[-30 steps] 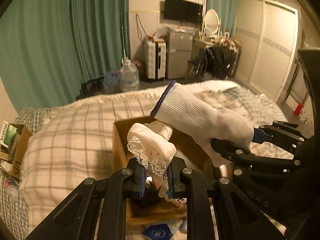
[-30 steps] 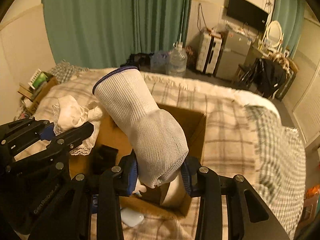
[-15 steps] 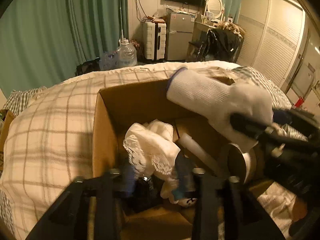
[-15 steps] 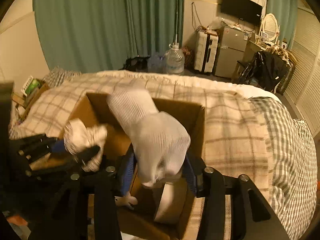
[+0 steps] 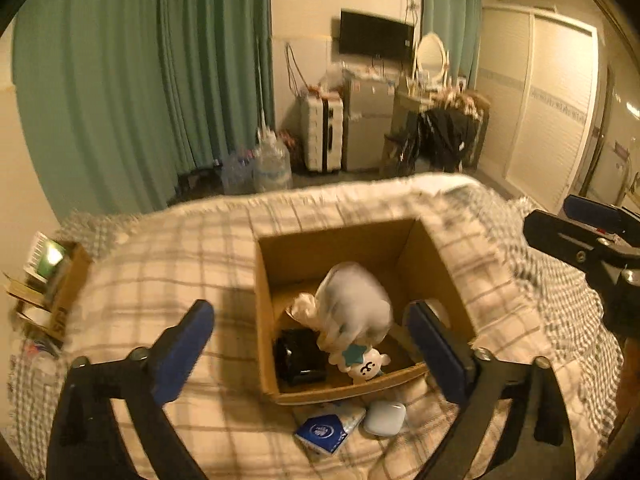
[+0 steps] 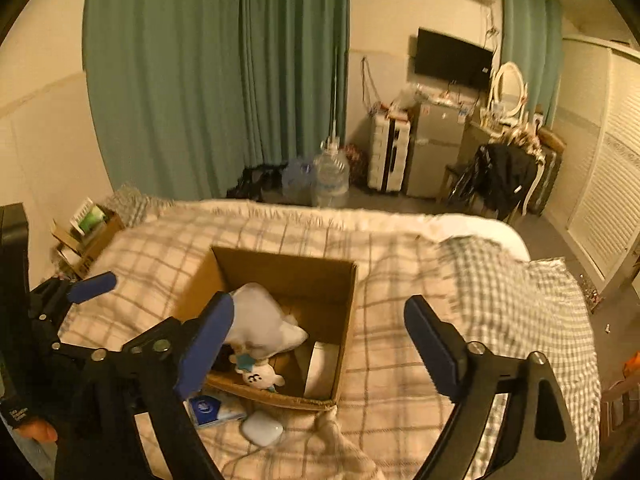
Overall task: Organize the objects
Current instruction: 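Carry the glove and lace cloth into the box and release them, then grasp the white earbud case with the right tool while the left tool grasps the blue tissue pack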
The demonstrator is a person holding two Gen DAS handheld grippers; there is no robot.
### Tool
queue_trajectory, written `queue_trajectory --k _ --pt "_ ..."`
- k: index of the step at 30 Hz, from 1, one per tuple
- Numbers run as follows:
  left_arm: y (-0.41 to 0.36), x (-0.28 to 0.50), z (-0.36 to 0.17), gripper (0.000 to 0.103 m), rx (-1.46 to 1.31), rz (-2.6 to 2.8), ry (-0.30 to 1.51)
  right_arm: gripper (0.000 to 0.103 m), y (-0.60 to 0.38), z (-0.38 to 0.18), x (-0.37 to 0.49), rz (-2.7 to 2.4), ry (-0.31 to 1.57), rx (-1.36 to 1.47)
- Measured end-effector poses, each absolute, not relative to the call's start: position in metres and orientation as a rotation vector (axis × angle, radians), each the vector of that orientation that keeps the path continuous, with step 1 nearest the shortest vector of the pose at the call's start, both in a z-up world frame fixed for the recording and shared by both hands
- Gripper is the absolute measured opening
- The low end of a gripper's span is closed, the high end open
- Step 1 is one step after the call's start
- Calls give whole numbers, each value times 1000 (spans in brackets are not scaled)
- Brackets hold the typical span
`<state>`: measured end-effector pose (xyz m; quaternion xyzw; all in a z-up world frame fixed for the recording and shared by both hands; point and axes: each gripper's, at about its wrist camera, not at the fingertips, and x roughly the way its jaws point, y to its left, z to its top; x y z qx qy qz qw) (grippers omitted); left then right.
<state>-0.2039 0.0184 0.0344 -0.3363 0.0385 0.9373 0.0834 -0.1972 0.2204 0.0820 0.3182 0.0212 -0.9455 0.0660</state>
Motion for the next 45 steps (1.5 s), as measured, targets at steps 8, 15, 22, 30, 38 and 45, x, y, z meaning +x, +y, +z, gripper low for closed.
queue_trajectory --k 8,15,22,30,38,45 --pt "2 -150 75 103 -859 2858 106 93 213 127 -132 -2892 134 808" --pt "-4 -123 58 103 -800 2937 30 95 207 104 -116 -2905 111 798" --pt "-15 -127 -16 103 -922 2965 -68 95 195 24 -125 -2896 148 869" --pt "-2 -146 -105 103 -1187 2855 96 94 200 -76 -149 -2742 122 1169" --pt "-7 -159 -128 103 -1330 2829 68 92 187 -116 -170 -2605 162 1351" --pt "-39 -159 -127 103 -1370 2890 -146 87 171 -140 -187 -2504 182 1426"
